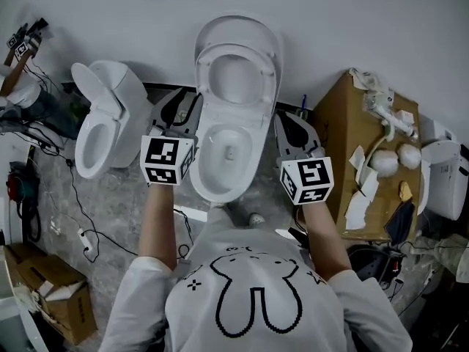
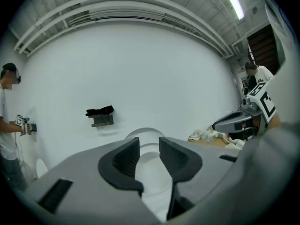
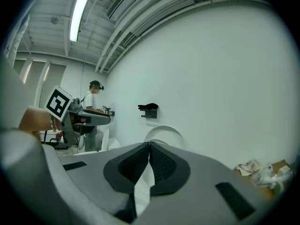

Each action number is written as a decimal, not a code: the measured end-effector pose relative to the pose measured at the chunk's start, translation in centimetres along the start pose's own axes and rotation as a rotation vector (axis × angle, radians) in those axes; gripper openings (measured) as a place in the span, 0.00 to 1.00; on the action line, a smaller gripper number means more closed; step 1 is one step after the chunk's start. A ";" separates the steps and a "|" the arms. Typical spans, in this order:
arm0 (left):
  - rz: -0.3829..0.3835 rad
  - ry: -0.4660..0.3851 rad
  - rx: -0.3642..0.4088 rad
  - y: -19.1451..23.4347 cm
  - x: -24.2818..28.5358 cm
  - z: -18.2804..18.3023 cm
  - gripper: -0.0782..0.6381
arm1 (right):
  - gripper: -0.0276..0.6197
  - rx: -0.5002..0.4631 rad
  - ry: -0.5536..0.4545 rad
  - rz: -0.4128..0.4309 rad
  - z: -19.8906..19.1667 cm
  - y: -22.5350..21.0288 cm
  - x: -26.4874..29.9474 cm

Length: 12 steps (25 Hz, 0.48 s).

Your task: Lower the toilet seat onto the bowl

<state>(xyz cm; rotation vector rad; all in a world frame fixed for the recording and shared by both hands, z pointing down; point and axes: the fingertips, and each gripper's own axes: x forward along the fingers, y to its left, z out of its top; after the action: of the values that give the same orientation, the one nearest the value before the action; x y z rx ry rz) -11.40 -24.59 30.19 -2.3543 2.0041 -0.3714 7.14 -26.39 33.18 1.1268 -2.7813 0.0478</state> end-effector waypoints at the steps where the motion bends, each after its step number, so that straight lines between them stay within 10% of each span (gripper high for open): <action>1: -0.012 0.001 0.005 0.6 0.6 -0.1 0.30 | 0.09 0.003 0.003 -0.012 0.1 0.1 0.6; 12: -0.151 0.047 0.013 6.7 7.6 -2.9 0.33 | 0.09 0.024 0.056 -0.135 -0.9 0.7 6.2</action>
<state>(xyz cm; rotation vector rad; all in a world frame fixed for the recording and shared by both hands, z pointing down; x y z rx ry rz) -17.43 -32.74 33.06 -2.5200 1.8409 -0.4470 2.38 -30.08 34.97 1.2949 -2.6566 0.0971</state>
